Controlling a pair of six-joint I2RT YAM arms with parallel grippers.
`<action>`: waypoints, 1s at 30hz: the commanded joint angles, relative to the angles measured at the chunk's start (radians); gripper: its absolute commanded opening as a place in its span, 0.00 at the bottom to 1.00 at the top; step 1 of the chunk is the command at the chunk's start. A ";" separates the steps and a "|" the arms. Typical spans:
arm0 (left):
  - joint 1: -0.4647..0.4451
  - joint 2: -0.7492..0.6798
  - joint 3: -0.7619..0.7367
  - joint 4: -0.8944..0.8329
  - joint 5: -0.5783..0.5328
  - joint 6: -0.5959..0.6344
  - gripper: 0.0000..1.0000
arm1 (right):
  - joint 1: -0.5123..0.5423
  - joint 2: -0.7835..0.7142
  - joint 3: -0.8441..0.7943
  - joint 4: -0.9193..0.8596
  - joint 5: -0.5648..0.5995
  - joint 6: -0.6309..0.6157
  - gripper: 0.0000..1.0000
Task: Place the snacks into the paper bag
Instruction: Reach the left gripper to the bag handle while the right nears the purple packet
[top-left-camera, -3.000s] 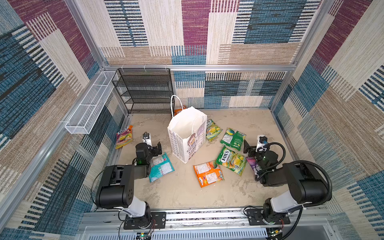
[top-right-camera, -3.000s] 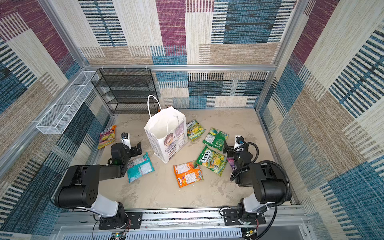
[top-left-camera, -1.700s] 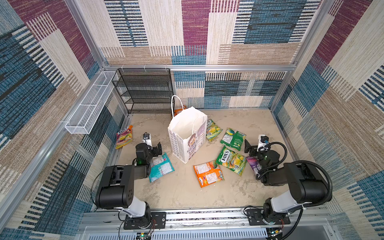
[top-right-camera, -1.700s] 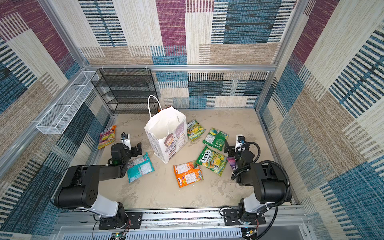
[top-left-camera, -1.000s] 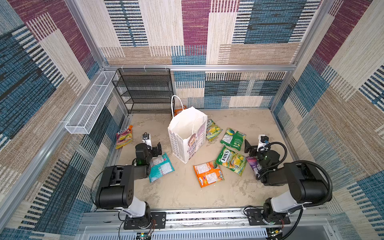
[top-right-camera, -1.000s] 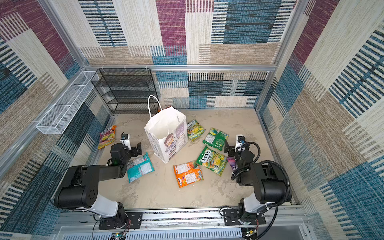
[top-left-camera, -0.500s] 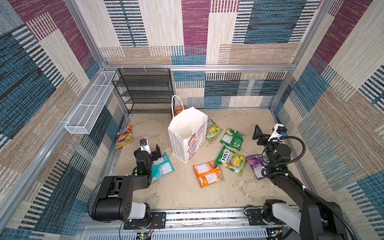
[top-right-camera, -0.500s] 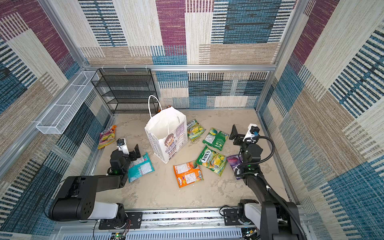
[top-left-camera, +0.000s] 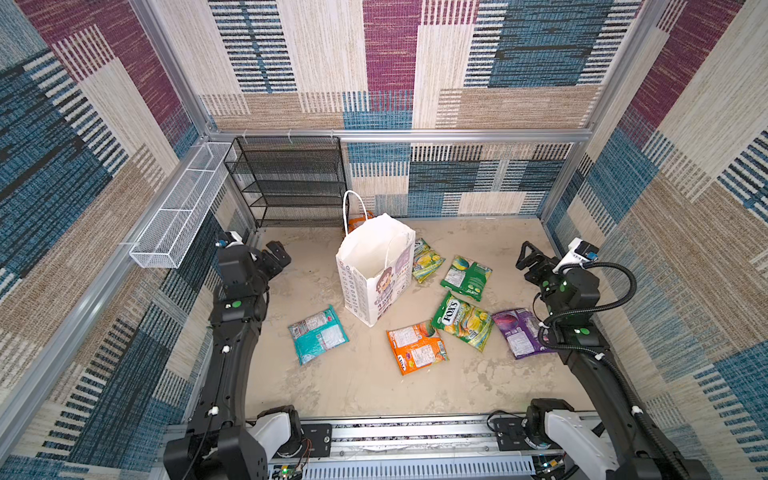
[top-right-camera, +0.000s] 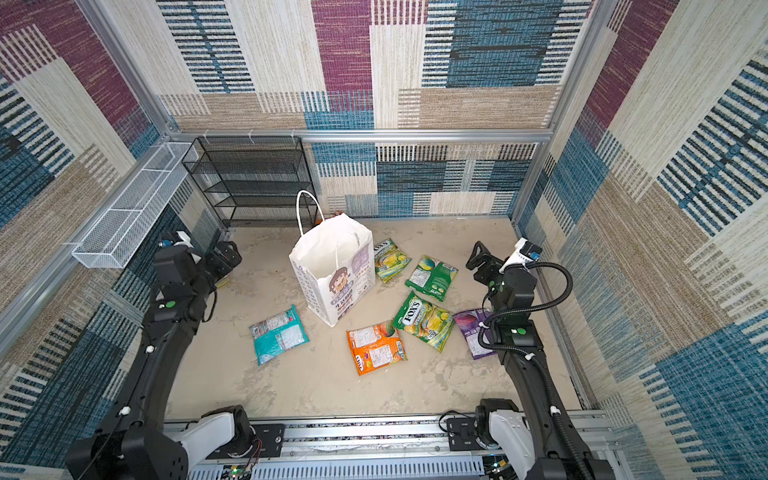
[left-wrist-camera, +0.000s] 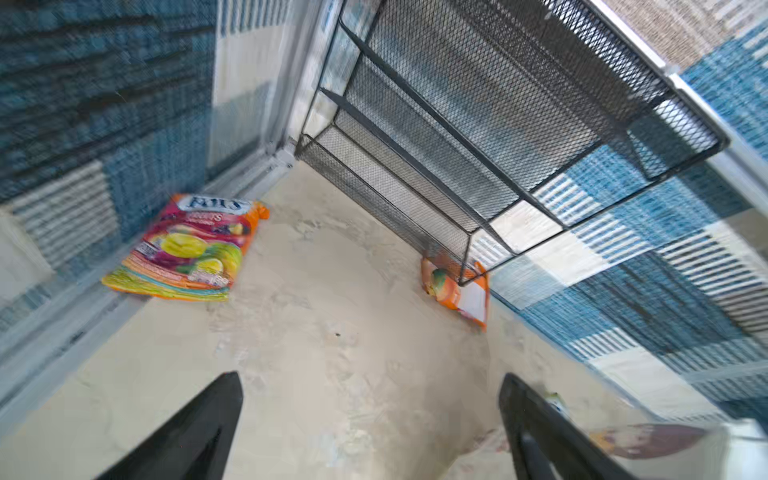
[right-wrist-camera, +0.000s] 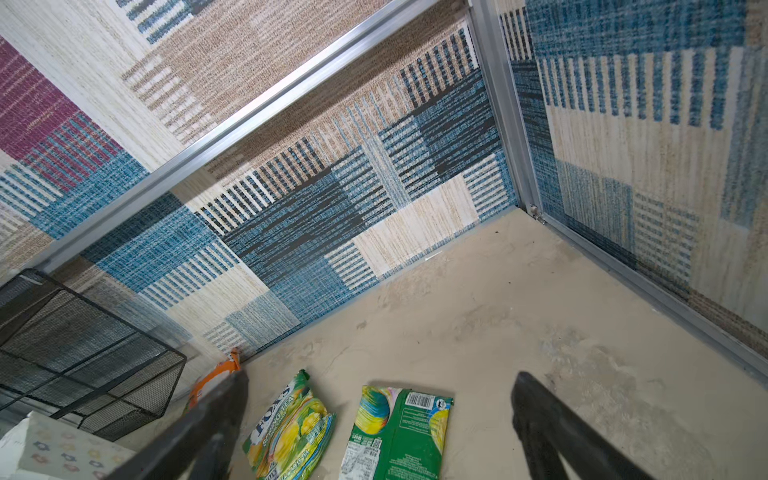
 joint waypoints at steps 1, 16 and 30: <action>-0.033 0.084 0.178 -0.312 0.314 0.063 1.00 | 0.002 -0.037 0.011 -0.115 -0.063 0.023 1.00; -0.407 0.286 0.622 -0.626 0.126 0.492 0.95 | 0.002 -0.115 -0.052 -0.291 -0.238 0.025 1.00; -0.458 0.531 0.800 -0.659 -0.060 0.495 0.83 | 0.002 -0.217 -0.070 -0.394 -0.288 0.021 1.00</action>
